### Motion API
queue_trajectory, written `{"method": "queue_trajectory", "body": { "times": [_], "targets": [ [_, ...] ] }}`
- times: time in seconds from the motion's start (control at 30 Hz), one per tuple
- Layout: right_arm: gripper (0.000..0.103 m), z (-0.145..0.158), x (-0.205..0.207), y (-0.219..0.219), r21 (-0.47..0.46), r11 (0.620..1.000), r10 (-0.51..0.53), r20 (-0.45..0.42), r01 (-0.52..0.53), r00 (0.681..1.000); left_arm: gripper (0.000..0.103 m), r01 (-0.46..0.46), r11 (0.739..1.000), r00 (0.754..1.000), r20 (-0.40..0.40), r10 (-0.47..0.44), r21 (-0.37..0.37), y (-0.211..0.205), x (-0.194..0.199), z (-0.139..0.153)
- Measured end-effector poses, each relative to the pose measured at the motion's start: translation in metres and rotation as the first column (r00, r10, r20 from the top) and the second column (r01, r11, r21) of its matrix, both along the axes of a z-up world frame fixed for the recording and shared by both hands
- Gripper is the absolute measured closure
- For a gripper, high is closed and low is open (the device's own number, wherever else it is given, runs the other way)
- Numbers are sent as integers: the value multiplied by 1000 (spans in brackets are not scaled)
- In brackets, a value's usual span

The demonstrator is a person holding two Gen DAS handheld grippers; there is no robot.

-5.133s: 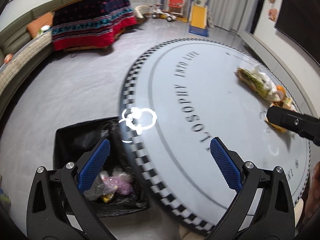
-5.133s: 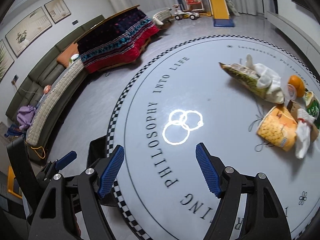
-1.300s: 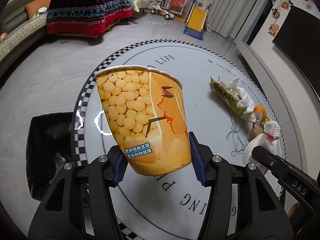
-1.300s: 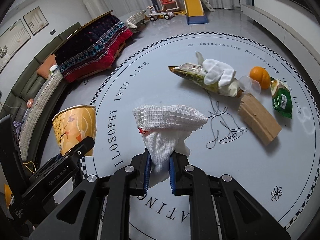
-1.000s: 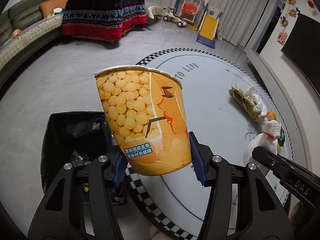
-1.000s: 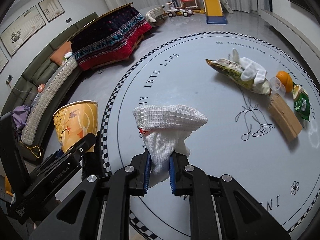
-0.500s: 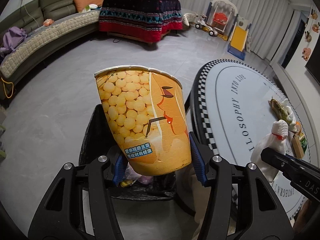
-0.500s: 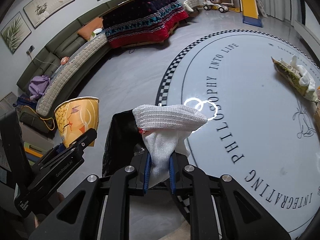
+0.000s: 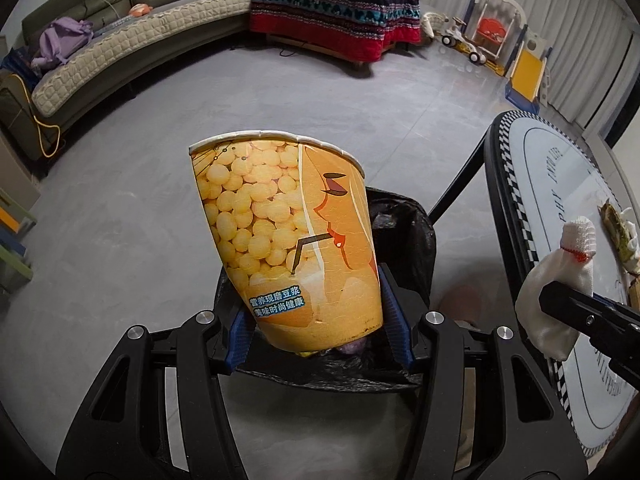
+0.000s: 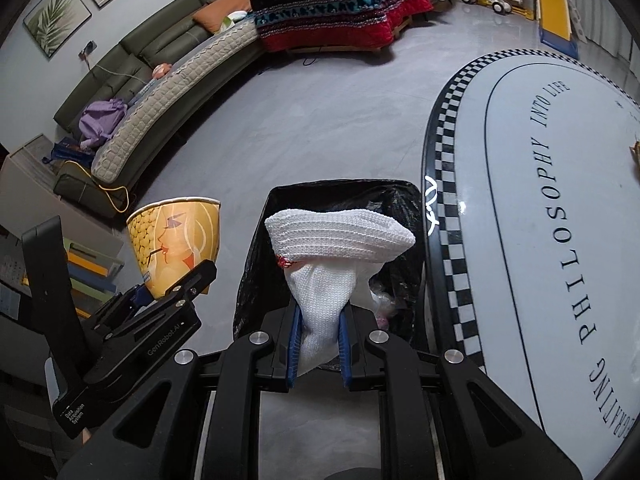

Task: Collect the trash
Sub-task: 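Carry the snack cup and sock over the bin and release both, then move both tools back over the remaining trash on the table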

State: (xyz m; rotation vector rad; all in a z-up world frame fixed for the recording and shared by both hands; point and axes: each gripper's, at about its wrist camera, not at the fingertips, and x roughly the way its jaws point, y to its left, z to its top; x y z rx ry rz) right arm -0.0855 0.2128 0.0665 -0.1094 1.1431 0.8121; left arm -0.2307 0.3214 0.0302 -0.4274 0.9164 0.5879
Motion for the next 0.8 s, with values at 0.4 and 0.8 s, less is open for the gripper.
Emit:
{"method": "queue_trajectory", "body": {
  "times": [0.4,0.8],
  "targets": [
    [31,-1,8,23,-30,999,-13,10,13,1000,6,-79,997,993,-88,81,27,23,-9,-14],
    [31,8,1,8,0,1000,-6,20,6,1000,6,-58,998,996,-72,60,36,9,-2,-8]
  ]
}}
